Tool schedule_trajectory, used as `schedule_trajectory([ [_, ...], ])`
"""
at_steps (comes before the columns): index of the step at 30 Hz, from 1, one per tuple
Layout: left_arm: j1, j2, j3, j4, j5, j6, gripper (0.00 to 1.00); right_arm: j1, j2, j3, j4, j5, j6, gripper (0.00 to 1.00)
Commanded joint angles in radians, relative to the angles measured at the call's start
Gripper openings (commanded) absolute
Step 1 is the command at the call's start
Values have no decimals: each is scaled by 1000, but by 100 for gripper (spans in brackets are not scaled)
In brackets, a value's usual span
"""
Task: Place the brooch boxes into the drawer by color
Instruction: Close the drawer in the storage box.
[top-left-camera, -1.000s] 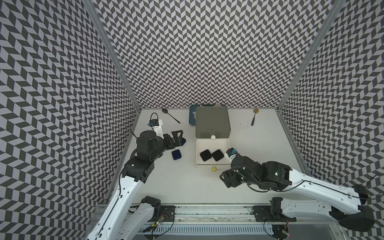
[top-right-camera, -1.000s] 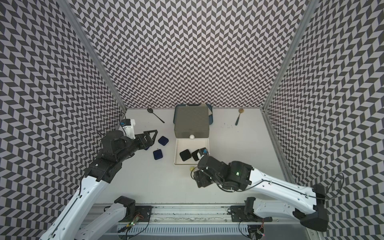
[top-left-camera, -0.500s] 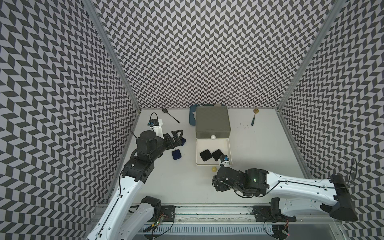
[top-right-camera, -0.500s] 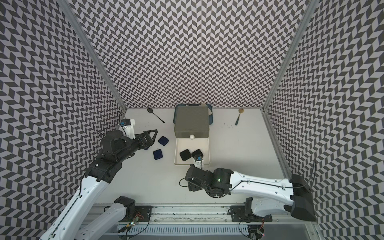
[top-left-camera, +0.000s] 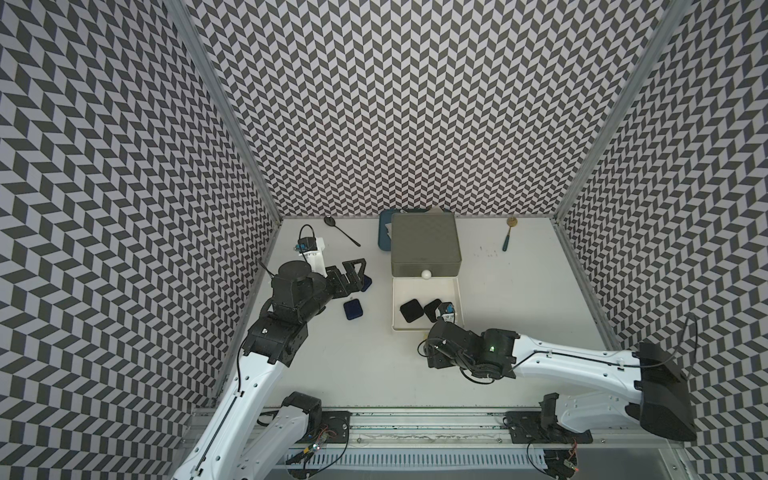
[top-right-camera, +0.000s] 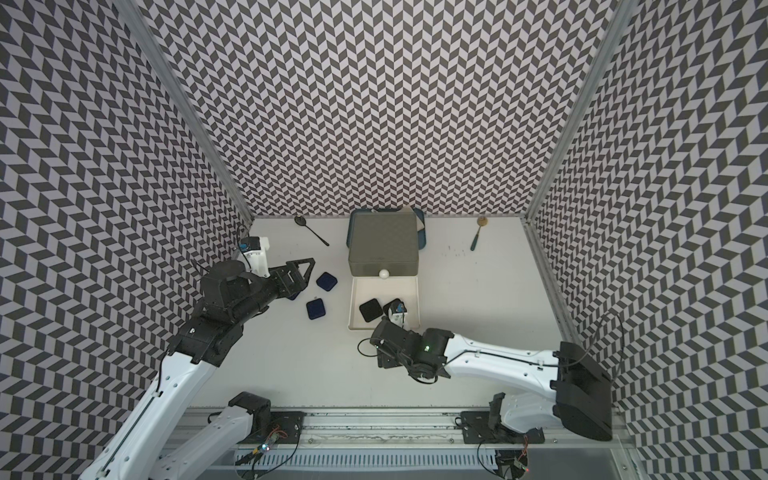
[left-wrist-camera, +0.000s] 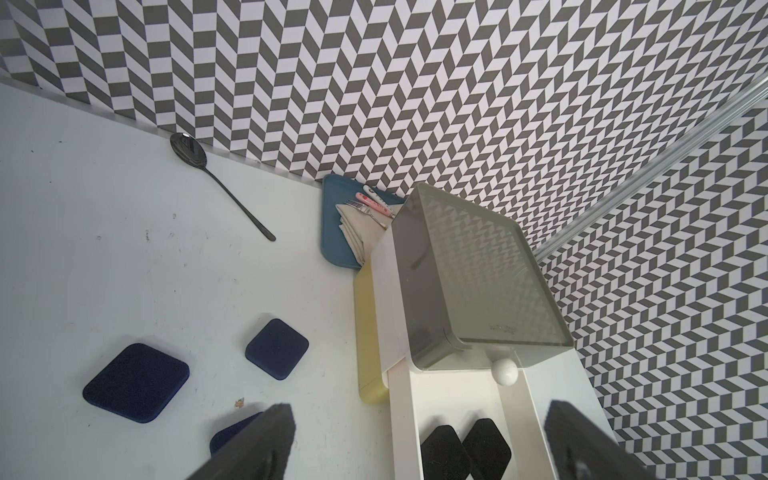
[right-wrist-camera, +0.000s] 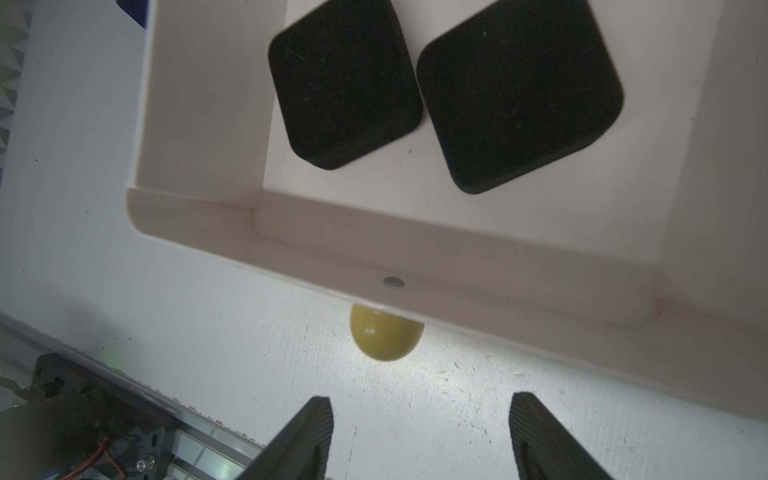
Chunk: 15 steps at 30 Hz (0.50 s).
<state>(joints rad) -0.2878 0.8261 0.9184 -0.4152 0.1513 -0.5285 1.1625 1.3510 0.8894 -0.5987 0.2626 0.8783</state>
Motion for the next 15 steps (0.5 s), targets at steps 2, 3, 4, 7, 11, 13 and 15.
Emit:
schedule_trajectory([
  [2,-4,1,38,-1,0,12,100,-14,20,26,53,-11,-29,71],
  [3,-4,1,40,-2,-2,13,100,-19,18,26,56,-6,-31,71],
  [4,-4,1,42,-4,-2,15,100,-24,15,25,61,-1,-34,70],
  [7,-4,5,45,-7,-5,20,100,-39,11,25,74,-2,-50,69],
  [11,-4,8,43,-7,-6,20,100,-49,32,33,77,-5,-68,68],
  [13,-4,8,40,-4,-6,18,100,-50,47,37,84,-4,-73,68],
  [15,-4,8,38,-4,-5,17,100,-54,58,43,87,-4,-75,67],
])
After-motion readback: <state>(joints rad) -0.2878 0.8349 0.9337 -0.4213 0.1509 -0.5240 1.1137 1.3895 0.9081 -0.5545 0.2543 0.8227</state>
